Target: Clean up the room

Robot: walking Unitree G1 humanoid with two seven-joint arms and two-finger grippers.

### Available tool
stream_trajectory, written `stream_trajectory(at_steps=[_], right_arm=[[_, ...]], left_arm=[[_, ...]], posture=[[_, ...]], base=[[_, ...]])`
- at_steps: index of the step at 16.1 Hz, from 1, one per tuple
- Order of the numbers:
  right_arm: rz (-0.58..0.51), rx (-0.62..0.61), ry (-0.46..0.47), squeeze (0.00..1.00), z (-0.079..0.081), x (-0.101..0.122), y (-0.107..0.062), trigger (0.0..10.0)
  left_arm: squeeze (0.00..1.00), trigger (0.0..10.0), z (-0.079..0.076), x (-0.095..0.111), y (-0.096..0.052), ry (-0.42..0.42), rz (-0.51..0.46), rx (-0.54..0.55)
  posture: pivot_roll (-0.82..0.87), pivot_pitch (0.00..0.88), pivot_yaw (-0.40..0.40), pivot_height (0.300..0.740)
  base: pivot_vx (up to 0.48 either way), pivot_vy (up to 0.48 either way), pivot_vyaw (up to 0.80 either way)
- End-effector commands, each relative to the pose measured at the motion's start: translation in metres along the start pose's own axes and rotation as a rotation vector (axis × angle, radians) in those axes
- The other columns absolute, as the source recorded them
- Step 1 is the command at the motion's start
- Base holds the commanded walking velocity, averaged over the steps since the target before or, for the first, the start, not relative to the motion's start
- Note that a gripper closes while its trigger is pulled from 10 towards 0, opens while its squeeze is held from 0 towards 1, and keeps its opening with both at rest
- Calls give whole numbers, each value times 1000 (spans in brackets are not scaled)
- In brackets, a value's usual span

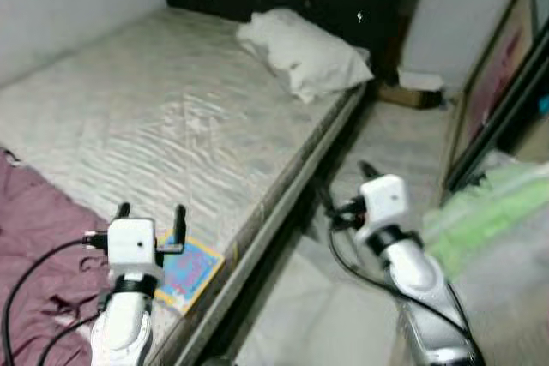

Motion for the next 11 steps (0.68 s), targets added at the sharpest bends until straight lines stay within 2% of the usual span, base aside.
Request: stream_trajectory(at_steps=[1,11], right_arm=[[21,-4,-5,0,-5,-7,-3,10000],[-23,14,18,0,1,-1,13,10000]], left_arm=[[0,10000,-3,-1,0,-6,4,-6],[0,10000,-5,2,12,-6,-19,-10]], posture=[[-17,0,28,740],[-17,0,36,740]], base=[[0,0,800],[0,0,800]])
Point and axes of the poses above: a point about 5 cm out from each wrist's last joint towards the gripper, its own y axis pointing out of the wrist towards the gripper, its own x axis along the axis of the wrist's last joint, z = x × y, the point moved 5 cm from there along y, pointing out of the wrist towards the gripper, and after that the axes turned 11 degrees about -y, right-handed, at the moved point
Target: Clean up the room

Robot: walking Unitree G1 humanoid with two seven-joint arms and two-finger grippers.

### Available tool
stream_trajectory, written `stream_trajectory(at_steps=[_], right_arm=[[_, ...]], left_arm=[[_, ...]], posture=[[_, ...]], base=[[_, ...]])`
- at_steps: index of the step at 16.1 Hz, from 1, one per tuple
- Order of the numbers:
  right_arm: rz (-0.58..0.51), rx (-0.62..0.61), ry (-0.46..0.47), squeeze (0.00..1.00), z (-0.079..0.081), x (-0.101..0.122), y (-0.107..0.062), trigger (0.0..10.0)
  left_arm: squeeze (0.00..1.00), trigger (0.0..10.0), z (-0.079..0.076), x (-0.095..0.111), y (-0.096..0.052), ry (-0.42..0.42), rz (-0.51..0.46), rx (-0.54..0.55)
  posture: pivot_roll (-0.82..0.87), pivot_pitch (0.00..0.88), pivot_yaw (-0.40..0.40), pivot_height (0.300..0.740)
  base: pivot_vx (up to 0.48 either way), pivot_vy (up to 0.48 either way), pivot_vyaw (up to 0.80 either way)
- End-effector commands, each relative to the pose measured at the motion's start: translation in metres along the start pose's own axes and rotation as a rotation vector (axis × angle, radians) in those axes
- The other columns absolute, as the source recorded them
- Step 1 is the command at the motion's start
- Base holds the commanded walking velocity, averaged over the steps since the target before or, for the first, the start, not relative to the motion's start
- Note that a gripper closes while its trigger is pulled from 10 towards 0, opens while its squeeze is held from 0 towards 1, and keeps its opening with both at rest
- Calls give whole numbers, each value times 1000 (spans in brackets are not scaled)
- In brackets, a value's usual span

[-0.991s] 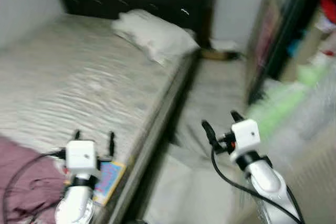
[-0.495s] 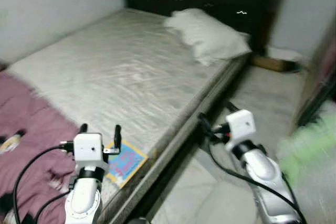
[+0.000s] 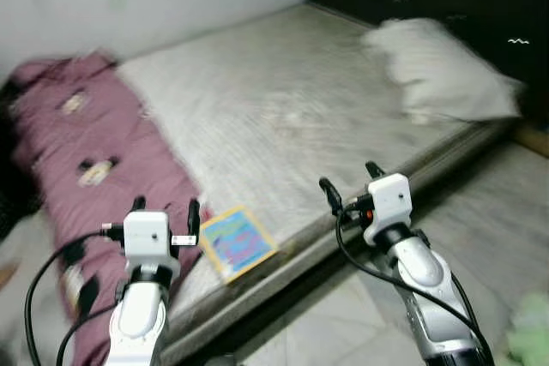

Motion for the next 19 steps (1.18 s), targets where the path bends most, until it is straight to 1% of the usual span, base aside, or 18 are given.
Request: stream_trajectory(at_steps=[1,2,6,8,10,11,12,15,17,19], right_arm=[[-29,21,5,0,6,8,6,10000],[-34,22,6,0,7,8,7,10000],[-67,28,11,0,10,17,17,10000],[-97,33,12,0,13,25,26,10000],[-110,31,11,0,13,29,29,10000],[-112,27,12,0,13,29,30,10000],[-107,17,19,0,13,26,30,10000],[-96,14,33,0,17,23,26,10000],[-92,-12,50,0,14,21,26,10000],[-87,-14,45,0,13,20,25,10000]], left_arm=[[0,10000,6,-3,0,11,12,17],[0,10000,6,-3,0,10,10,17],[0,10000,5,7,11,17,-39,23],[0,10000,3,9,16,17,-45,15],[0,10000,1,10,19,11,-48,13],[0,10000,0,11,21,8,-52,13],[0,10000,0,14,27,0,-61,16],[0,10000,0,15,28,-2,-63,7],[0,10000,-3,14,27,-8,-61,-3],[0,10000,-7,13,26,-20,-62,-14]], posture=[[-17,0,36,740],[-17,0,36,740],[-11,0,31,740],[-21,0,38,740],[-24,0,41,740],[-25,0,44,740],[-25,0,49,740],[-24,0,47,740],[-23,0,46,740],[-24,0,47,740]], base=[[0,0,800],[0,0,800],[0,0,800],[0,0,800],[0,0,800],[0,0,800],[0,0,800],[0,0,794],[0,0,0],[0,0,0]])
Point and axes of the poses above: a point about 5 cm out from each wrist's last joint towards the gripper, its own y axis pointing out of the wrist towards the gripper, its own x axis along the axis of the wrist's last joint, z = x × y, the point moved 5 cm from there along y, pointing out of the wrist towards the gripper, and after that the axes turned 11 degrees about -y, right-handed, at the moved point
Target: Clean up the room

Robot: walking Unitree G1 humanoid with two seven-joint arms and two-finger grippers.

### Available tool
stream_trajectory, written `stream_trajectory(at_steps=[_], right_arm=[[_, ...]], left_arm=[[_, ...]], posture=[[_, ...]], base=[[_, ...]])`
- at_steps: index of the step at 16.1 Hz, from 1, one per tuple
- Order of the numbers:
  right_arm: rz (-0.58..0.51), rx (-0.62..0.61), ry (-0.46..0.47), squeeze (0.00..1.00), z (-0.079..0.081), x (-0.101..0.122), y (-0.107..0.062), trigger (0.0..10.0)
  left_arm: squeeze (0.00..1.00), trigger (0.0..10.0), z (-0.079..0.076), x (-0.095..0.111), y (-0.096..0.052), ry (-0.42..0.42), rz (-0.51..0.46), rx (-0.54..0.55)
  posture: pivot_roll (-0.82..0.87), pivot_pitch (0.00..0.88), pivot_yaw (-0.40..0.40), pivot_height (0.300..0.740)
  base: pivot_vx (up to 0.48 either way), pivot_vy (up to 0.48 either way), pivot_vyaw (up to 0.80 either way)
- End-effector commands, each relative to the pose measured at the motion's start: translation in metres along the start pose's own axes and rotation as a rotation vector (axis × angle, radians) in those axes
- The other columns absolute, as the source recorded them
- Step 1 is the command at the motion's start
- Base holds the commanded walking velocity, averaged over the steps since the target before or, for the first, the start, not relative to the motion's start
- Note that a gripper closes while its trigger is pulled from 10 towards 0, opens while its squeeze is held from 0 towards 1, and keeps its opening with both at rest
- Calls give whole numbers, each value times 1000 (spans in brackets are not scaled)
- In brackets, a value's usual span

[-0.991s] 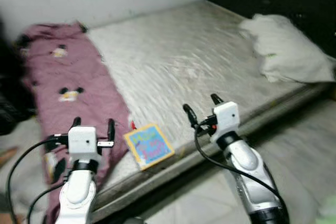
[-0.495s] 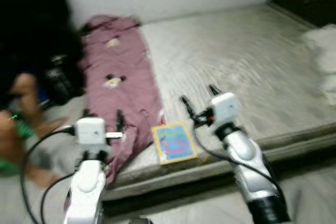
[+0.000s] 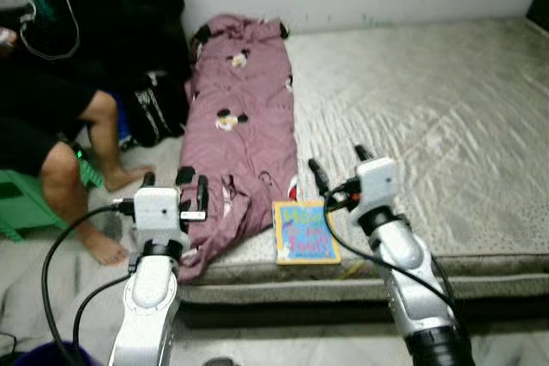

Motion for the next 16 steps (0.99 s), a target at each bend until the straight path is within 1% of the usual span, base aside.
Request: stream_trajectory(at_steps=[1,3,4,8,15,16], right_arm=[[-17,25,4,0,9,5,4,10000],[-20,20,5,0,8,5,5,10000],[-21,20,6,0,8,5,5,10000],[-18,16,-1,0,6,4,4,10000],[-18,14,-14,0,3,3,4,10000],[-17,13,-16,0,2,3,4,10000]], left_arm=[[0,10000,6,4,0,9,-12,6],[0,10000,5,6,2,6,-23,-8],[0,10000,5,6,2,5,-25,-11],[0,10000,4,5,1,0,-24,-19],[0,10000,2,3,1,-11,-20,-29],[0,10000,2,0,1,-20,-5,-13]], posture=[[-24,0,46,740],[-23,0,46,740],[-22,0,45,740],[-24,0,42,740],[-26,0,39,740],[-26,0,39,740]], base=[[0,0,0],[0,0,0],[244,0,0],[279,0,0],[352,0,0],[0,0,0]])
Point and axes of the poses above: a point about 5 cm out from each wrist's last joint towards the gripper, its own y axis pointing out of the wrist towards the gripper, its own x axis along the axis of the wrist's last joint, z = x × y, the point moved 5 cm from there along y, pointing out of the wrist towards the gripper, and after that the axes turned 11 degrees about -y, right-handed, at the moved point
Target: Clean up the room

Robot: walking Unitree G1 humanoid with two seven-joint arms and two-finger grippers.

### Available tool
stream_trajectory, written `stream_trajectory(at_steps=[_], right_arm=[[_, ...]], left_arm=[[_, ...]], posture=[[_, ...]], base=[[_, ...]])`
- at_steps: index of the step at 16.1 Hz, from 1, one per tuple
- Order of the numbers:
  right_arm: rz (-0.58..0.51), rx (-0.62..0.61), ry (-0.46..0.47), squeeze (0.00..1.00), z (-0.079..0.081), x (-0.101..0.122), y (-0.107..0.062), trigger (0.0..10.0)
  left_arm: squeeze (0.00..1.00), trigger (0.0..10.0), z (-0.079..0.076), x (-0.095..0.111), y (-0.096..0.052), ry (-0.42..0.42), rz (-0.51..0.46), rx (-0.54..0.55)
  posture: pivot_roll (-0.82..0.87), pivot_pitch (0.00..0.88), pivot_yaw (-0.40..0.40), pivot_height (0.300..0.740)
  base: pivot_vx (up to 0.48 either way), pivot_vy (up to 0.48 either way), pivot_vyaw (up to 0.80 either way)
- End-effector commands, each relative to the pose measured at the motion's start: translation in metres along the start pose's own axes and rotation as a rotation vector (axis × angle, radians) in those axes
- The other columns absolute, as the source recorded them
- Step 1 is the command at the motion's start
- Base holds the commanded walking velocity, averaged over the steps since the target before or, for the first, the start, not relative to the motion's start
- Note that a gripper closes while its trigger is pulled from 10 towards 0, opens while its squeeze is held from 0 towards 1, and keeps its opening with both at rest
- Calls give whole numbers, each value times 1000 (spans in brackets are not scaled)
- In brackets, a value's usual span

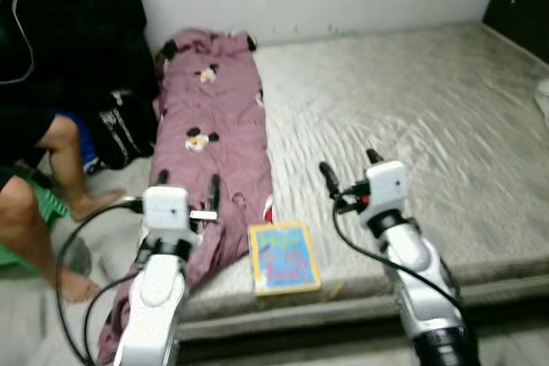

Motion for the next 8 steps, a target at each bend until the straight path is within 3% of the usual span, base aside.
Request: stream_trajectory(at_steps=[1,8], right_arm=[[-36,28,0,0,9,10,6,10000],[-34,36,-25,0,9,9,6,10000]], left_arm=[[0,10000,11,-4,-2,14,23,39],[0,10000,9,-6,-1,30,26,40]], posture=[[-26,0,39,740],[-25,0,33,740]], base=[[0,0,0],[0,0,0]])
Point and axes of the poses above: a point about 5 cm out from each wrist's last joint towards the gripper, its own y axis pointing out of the wrist towards the gripper, its own x axis along the axis of the wrist's last joint, z = x × y, the point moved 5 cm from there along y, pointing out of the wrist towards the gripper, and after that the axes turned 11 degrees about -y, right-handed, at the moved point
